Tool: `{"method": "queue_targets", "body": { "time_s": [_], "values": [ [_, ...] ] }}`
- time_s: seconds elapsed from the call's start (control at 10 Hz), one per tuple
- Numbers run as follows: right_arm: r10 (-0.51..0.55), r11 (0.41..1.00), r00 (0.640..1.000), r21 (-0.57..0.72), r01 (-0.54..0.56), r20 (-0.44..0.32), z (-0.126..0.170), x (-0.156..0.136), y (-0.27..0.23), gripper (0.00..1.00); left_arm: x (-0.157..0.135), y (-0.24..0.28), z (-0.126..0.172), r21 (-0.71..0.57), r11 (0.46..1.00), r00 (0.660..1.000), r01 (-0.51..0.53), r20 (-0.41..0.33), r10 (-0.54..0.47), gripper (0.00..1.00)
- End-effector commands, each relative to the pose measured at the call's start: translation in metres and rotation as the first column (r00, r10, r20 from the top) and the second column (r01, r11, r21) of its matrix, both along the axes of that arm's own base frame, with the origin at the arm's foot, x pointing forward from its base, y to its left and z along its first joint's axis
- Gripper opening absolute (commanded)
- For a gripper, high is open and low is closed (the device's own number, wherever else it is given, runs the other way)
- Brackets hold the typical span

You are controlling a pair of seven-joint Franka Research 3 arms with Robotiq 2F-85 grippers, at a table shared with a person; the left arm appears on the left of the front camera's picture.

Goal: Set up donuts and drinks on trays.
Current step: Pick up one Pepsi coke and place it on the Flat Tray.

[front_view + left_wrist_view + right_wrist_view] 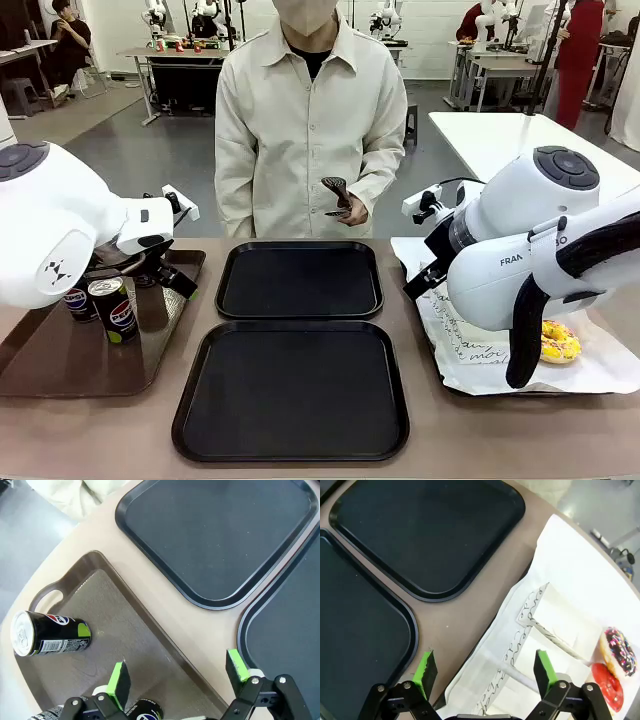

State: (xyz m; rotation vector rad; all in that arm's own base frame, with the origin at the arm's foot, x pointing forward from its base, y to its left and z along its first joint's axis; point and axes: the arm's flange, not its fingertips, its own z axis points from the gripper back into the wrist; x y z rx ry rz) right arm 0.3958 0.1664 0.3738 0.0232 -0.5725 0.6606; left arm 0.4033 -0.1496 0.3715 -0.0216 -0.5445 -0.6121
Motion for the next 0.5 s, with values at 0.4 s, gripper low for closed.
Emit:
{"method": "queue_targets", "body": {
  "time_s": [0.4],
  "values": [
    [0.000, 1.000, 1.000, 0.000, 0.000, 0.000, 0.0000, 0.0000, 0.0000, 1.00, -0.0001, 0.0000, 0.0000, 0.000, 1.000, 1.000, 0.000, 0.000, 0.000, 1.00]
  ]
}}
